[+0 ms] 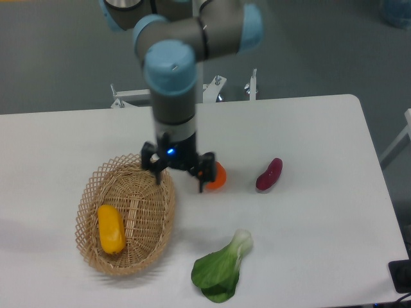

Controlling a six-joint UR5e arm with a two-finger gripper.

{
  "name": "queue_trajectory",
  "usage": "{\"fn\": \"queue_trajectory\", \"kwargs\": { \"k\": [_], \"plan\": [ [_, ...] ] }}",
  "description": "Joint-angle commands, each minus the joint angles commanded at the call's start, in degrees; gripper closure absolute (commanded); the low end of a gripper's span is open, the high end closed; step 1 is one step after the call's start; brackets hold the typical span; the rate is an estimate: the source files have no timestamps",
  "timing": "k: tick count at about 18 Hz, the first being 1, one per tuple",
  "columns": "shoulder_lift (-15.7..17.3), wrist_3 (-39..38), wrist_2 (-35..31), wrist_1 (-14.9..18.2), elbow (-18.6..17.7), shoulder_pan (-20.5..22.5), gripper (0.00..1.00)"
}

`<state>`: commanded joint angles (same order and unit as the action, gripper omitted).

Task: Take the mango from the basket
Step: 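Move the gripper over the basket and lower it onto the yellow mango, then close the gripper around the yellow mango inside the basket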

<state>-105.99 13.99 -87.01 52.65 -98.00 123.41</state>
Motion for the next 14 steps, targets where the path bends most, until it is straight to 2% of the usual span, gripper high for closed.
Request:
{"fn": "queue_trajectory", "kwargs": {
  "k": [1, 4, 5, 10, 14],
  "plan": [
    [-0.88, -1.23, 0.0, -0.61, 0.52, -1.14, 0.0],
    [-3.86, -12.11, 0.44, -6.66, 1.05, -2.82, 0.0],
    [-5.18, -13.1, 0.35, -8.25, 1.06, -3.78, 0.0],
    [-10.37, -15.92, -0.09, -8.88, 4.56, -6.86, 0.0],
    [-12.75, -16.01, -2.62, -8.88, 4.66, -8.79, 0.0]
  ]
}}
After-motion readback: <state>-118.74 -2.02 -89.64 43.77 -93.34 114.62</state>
